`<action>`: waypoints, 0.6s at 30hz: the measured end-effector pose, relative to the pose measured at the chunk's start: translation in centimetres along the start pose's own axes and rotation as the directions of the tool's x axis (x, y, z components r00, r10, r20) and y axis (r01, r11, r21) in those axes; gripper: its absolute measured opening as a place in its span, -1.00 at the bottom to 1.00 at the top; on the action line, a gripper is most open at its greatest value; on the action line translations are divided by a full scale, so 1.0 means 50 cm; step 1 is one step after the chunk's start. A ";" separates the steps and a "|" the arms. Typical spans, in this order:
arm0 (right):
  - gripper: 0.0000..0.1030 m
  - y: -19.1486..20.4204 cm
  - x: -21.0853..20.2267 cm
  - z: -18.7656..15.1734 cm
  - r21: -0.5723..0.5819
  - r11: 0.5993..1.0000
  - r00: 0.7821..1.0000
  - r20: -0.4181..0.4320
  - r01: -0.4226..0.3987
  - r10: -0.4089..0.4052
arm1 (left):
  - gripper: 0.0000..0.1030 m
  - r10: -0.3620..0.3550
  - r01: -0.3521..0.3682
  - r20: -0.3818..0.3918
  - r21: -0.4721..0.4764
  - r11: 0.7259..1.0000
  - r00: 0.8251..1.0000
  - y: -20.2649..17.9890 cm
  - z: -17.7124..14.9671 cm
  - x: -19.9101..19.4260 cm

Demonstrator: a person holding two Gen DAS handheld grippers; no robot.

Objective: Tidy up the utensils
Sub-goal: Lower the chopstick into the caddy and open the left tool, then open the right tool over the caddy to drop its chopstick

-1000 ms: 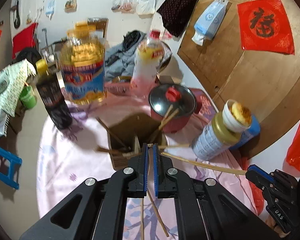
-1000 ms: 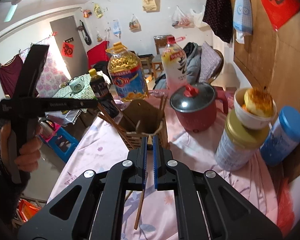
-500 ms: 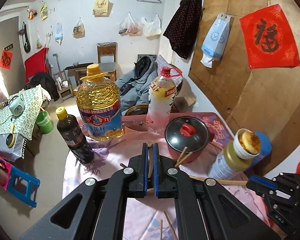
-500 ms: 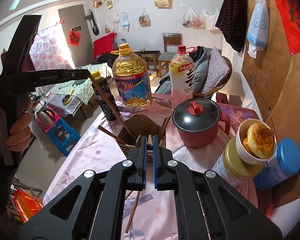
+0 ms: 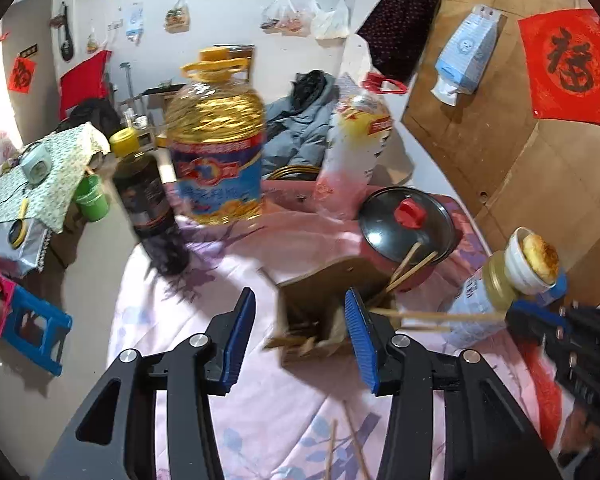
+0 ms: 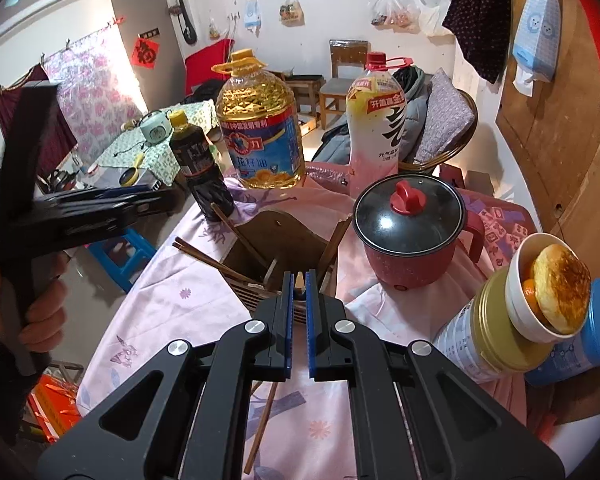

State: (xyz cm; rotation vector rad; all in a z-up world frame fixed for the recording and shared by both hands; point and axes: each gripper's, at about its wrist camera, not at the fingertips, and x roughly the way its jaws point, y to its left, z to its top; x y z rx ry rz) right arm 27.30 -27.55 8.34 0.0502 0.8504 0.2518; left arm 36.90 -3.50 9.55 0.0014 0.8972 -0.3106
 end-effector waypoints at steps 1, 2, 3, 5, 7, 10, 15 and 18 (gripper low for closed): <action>-0.87 0.000 0.004 0.002 -0.004 1.000 1.000 -0.004 -0.001 0.001 | 0.07 0.021 -0.021 0.006 -0.008 1.000 1.000 0.013 -0.016 -0.010; -0.87 0.000 0.007 0.004 -0.008 1.000 1.000 -0.009 -0.001 0.001 | 0.24 0.033 -0.032 0.013 -0.014 0.999 0.999 0.023 -0.031 -0.019; -0.87 0.001 0.012 0.006 -0.014 1.000 1.000 -0.017 -0.001 0.001 | 0.40 0.044 -0.044 0.020 -0.023 0.999 0.999 0.033 -0.052 -0.030; -0.87 0.006 0.020 0.010 -0.030 1.000 0.999 -0.037 -0.001 -0.001 | 0.45 0.066 -0.065 0.018 -0.035 0.997 0.998 0.048 -0.092 -0.044; -0.87 0.006 0.030 0.014 -0.044 0.999 0.998 -0.056 -0.003 0.000 | 0.46 0.101 -0.102 -0.009 -0.042 0.994 0.995 0.063 -0.138 -0.047; -0.87 0.012 0.048 0.027 -0.061 0.998 0.997 -0.075 -0.005 0.000 | 0.46 0.116 -0.122 -0.074 -0.078 0.989 0.990 0.087 -0.197 -0.041; -0.82 0.029 0.108 0.055 -0.115 0.990 0.994 -0.075 0.077 -0.086 | 0.46 0.111 -0.131 -0.136 -0.147 0.980 0.984 0.110 -0.269 -0.043; -0.66 0.013 0.151 0.053 -0.040 0.991 0.988 -0.083 0.124 -0.127 | 0.46 0.132 -0.161 -0.172 -0.170 0.972 0.976 0.112 -0.309 -0.050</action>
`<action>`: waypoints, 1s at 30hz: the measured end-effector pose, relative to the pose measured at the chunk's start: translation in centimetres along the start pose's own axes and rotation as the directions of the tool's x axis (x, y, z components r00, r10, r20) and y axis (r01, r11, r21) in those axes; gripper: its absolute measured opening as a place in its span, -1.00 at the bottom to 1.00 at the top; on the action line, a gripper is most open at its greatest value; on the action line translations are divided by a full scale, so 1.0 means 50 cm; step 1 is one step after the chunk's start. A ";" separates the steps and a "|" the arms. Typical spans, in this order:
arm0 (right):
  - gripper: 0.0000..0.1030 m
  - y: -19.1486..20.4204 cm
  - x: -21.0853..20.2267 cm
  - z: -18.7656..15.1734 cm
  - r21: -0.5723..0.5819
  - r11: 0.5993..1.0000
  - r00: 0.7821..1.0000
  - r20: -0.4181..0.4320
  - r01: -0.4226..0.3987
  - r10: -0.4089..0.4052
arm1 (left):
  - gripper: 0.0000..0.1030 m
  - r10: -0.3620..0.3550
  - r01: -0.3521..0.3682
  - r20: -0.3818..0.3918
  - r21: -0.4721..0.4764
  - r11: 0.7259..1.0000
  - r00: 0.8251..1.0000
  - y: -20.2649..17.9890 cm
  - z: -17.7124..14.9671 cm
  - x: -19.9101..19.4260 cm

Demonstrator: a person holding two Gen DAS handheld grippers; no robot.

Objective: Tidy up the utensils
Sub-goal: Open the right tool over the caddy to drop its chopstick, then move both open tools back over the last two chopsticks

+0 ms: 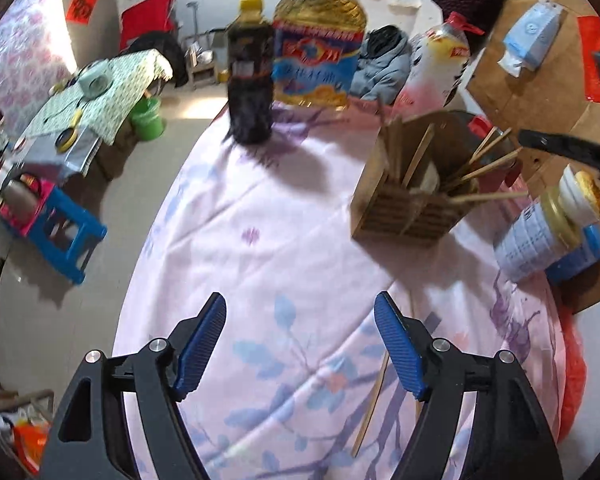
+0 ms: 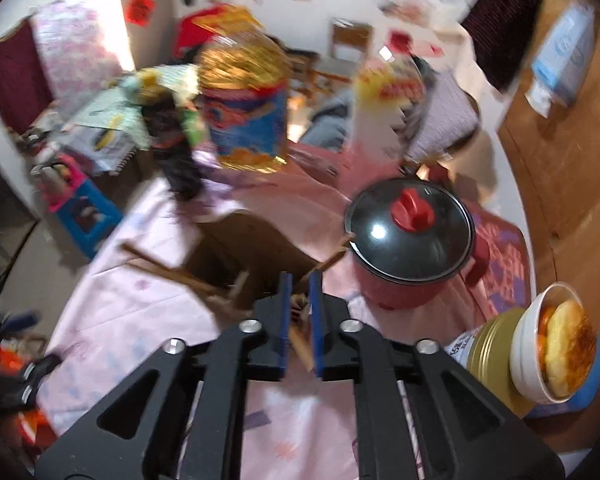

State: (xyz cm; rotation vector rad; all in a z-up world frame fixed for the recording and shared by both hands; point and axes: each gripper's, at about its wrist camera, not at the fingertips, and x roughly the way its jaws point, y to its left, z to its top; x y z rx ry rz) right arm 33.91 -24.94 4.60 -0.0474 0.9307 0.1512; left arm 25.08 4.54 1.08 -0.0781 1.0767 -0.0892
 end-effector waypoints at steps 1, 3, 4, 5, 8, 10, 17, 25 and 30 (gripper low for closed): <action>-0.66 -0.004 -0.009 -0.007 0.028 0.999 0.999 0.019 -0.029 0.029 | 0.47 0.007 -0.007 -0.005 -0.002 1.000 1.000 0.003 -0.009 -0.002; -0.66 -0.003 -0.043 -0.030 0.051 0.997 0.996 0.064 -0.063 0.060 | 0.55 0.029 -0.029 -0.008 0.003 1.000 1.000 0.008 -0.030 -0.007; -0.65 -0.003 -0.064 -0.046 0.055 0.997 0.995 0.088 -0.061 0.056 | 0.57 0.039 -0.039 -0.007 0.007 0.999 0.999 0.004 -0.032 -0.008; -0.59 -0.004 -0.084 -0.063 0.062 0.996 0.993 0.103 -0.061 0.054 | 0.57 0.051 -0.050 -0.004 0.016 0.999 0.999 0.002 -0.037 -0.010; -0.51 -0.013 -0.126 -0.110 0.083 0.995 0.991 0.120 -0.064 0.054 | 0.57 0.051 -0.051 0.001 0.041 0.998 0.999 -0.010 -0.044 -0.010; -0.47 -0.018 -0.148 -0.141 0.101 0.993 0.991 0.126 -0.059 0.046 | 0.58 0.035 -0.035 -0.002 0.059 0.998 0.999 -0.022 -0.049 -0.010; -0.12 -0.022 -0.198 -0.275 0.196 0.980 0.991 0.135 -0.038 0.011 | 0.64 -0.013 0.012 0.007 0.137 0.990 1.000 -0.077 -0.082 -0.024; 0.14 0.027 -0.200 -0.421 0.244 0.970 0.988 0.150 -0.012 -0.025 | 0.70 -0.009 0.006 0.014 0.194 0.981 1.000 -0.106 -0.140 -0.030; 0.20 0.058 -0.168 -0.519 0.246 0.969 0.990 0.133 0.014 -0.048 | 0.71 0.092 -0.105 0.067 0.245 0.964 0.994 -0.108 -0.208 0.003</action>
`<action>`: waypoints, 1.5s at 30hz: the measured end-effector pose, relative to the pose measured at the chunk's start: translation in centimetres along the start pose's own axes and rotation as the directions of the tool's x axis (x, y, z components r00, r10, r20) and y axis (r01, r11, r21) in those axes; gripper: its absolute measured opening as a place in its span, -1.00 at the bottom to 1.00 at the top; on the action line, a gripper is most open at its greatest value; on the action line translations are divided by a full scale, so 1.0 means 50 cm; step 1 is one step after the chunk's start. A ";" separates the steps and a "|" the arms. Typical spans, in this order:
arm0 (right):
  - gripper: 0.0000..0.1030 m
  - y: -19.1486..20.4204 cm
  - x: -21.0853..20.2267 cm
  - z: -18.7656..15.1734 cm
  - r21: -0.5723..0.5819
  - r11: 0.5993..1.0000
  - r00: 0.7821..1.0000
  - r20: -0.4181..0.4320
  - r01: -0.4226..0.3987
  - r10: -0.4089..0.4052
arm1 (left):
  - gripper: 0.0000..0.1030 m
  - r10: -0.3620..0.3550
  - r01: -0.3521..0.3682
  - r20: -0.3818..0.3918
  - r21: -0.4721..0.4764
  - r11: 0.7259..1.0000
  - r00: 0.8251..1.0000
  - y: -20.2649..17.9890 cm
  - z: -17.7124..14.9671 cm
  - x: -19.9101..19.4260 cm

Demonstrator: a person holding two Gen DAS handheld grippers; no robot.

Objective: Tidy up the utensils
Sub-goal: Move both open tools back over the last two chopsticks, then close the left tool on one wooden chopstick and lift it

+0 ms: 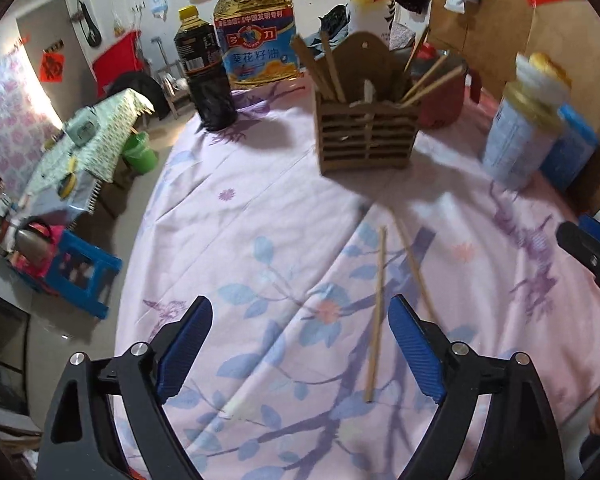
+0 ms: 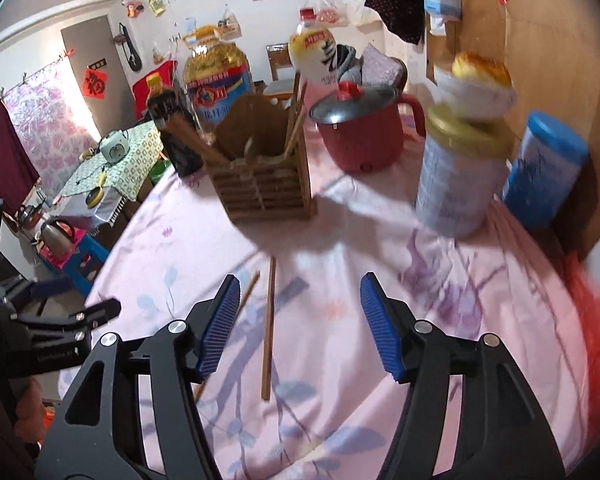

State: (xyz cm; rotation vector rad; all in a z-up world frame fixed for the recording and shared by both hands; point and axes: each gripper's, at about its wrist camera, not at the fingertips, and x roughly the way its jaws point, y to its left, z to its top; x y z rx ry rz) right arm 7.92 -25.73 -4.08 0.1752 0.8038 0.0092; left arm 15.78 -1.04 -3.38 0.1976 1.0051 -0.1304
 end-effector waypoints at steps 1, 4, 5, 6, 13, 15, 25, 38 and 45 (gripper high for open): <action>0.20 -0.001 0.005 -0.016 0.000 1.000 1.000 -0.011 0.003 -0.003 | 0.71 0.017 -0.017 0.000 0.008 1.000 1.000 -0.001 -0.011 0.007; 0.20 -0.004 0.031 -0.082 0.021 1.000 0.994 -0.102 -0.021 0.023 | 0.71 0.043 -0.042 -0.045 0.023 0.999 0.998 -0.005 -0.051 0.041; 0.20 -0.004 0.038 -0.096 0.022 0.999 0.991 -0.128 -0.031 0.034 | 0.71 0.039 -0.037 -0.063 0.022 0.999 0.997 -0.005 -0.060 0.050; 0.20 -0.005 0.046 -0.107 0.023 0.999 0.986 -0.159 -0.041 0.044 | 0.71 0.034 -0.033 -0.076 0.021 0.999 0.997 -0.006 -0.068 0.056; 0.21 -0.014 0.040 -0.122 0.013 0.999 0.983 -0.179 -0.046 0.048 | 0.71 0.009 -0.007 -0.124 0.018 1.000 0.992 -0.020 -0.101 0.093; 0.21 -0.021 0.037 -0.123 0.007 0.999 0.982 -0.184 -0.039 0.040 | 0.71 0.001 0.001 -0.147 0.014 1.000 0.989 -0.023 -0.112 0.109; 0.22 -0.083 0.019 -0.134 0.026 0.999 0.981 -0.194 0.037 -0.031 | 0.03 -0.175 0.181 -0.214 0.007 0.984 0.961 -0.072 -0.133 0.169; 0.22 -0.112 0.007 -0.139 -0.022 0.996 0.975 -0.207 0.082 -0.084 | -0.89 -0.216 0.226 -0.171 0.041 0.973 0.961 -0.118 -0.146 0.196; 0.22 -0.044 0.070 -0.127 -0.055 0.996 0.962 -0.270 -0.071 0.053 | -0.90 -0.167 0.166 -0.118 -0.017 0.986 0.979 -0.044 -0.146 0.126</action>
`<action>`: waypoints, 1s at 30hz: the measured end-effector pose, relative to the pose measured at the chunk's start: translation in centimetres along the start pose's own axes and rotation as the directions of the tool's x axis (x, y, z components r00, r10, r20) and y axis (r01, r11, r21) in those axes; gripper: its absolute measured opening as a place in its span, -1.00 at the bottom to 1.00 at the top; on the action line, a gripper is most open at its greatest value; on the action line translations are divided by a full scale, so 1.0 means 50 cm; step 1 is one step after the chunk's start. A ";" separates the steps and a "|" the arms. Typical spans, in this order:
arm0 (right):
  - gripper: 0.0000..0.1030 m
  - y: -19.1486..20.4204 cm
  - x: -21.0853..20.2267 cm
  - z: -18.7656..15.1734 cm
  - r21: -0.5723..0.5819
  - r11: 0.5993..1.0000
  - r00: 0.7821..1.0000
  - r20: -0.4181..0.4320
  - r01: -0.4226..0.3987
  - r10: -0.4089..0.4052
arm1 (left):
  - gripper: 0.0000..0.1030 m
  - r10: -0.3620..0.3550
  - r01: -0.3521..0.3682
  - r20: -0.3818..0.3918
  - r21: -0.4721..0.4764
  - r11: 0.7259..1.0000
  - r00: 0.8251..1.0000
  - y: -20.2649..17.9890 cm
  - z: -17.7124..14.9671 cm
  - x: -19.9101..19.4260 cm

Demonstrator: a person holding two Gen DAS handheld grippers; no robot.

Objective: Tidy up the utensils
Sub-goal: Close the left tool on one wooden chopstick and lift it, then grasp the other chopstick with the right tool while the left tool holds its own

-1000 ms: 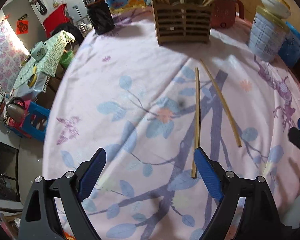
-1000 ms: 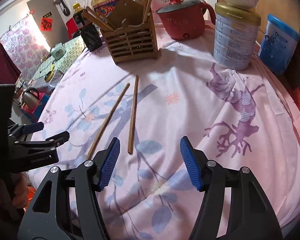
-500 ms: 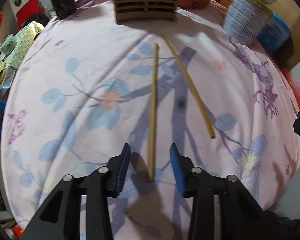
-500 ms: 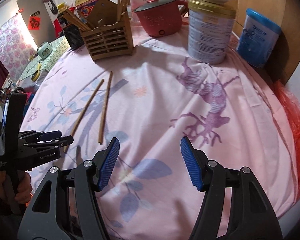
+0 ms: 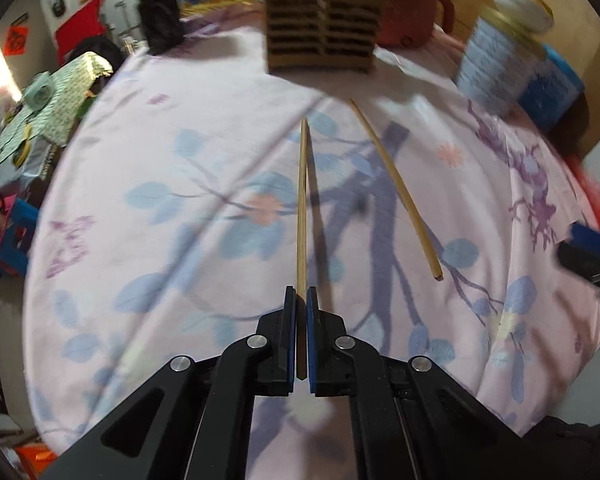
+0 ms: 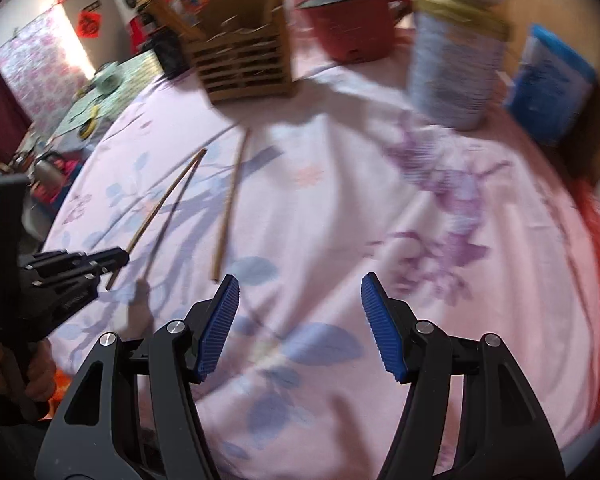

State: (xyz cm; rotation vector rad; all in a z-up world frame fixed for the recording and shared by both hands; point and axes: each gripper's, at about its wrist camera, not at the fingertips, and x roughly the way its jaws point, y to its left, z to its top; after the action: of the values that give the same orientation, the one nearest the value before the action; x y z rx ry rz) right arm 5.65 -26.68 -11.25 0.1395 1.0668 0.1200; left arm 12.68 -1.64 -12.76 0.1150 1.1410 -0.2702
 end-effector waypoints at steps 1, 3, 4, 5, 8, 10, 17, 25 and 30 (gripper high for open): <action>0.22 0.011 0.010 0.004 -0.008 1.000 1.000 -0.009 -0.025 0.025 | -0.90 0.018 -0.018 0.012 -0.009 1.000 1.000 0.010 0.000 -0.019; 0.22 0.033 0.031 0.013 -0.022 0.998 0.997 -0.027 -0.066 0.065 | -0.90 0.045 -0.044 0.027 -0.026 0.999 0.999 0.027 0.000 -0.049; 0.22 0.042 0.042 0.016 -0.026 0.996 0.996 -0.035 -0.081 0.080 | -0.90 0.055 -0.054 0.032 -0.033 0.998 0.998 0.032 -0.001 -0.061; 0.22 0.049 0.052 0.019 -0.028 0.995 0.995 -0.044 -0.095 0.094 | -0.90 0.066 -0.064 0.037 -0.041 0.997 0.997 0.038 -0.002 -0.072; 0.21 0.064 0.088 0.028 -0.014 0.992 0.989 -0.071 -0.128 0.127 | -0.90 0.089 -0.085 0.051 -0.060 0.995 0.995 0.049 -0.002 -0.102; 0.20 0.068 0.102 0.031 -0.009 0.991 0.988 -0.079 -0.133 0.132 | -0.90 0.095 -0.092 0.056 -0.066 0.994 0.994 0.052 -0.001 -0.116; 0.06 0.089 0.147 0.032 -0.034 0.991 0.986 -0.105 -0.131 0.127 | -0.90 0.097 -0.091 0.072 -0.078 0.993 0.993 0.058 0.003 -0.158; -0.16 0.105 0.180 0.027 -0.063 0.996 0.992 -0.110 -0.067 0.060 | -0.90 0.111 -0.108 0.067 -0.040 0.993 0.992 0.056 0.011 -0.167; -0.72 0.131 0.181 0.012 -0.187 0.982 0.998 -0.047 0.019 -0.029 | -0.90 0.108 -0.107 0.063 -0.017 0.994 0.992 0.062 0.017 -0.162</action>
State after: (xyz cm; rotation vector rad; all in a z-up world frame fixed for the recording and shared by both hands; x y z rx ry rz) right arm 10.30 -18.75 -17.62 -0.0457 1.1010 0.2019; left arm 11.12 2.38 -5.19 0.1545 1.0688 -0.1693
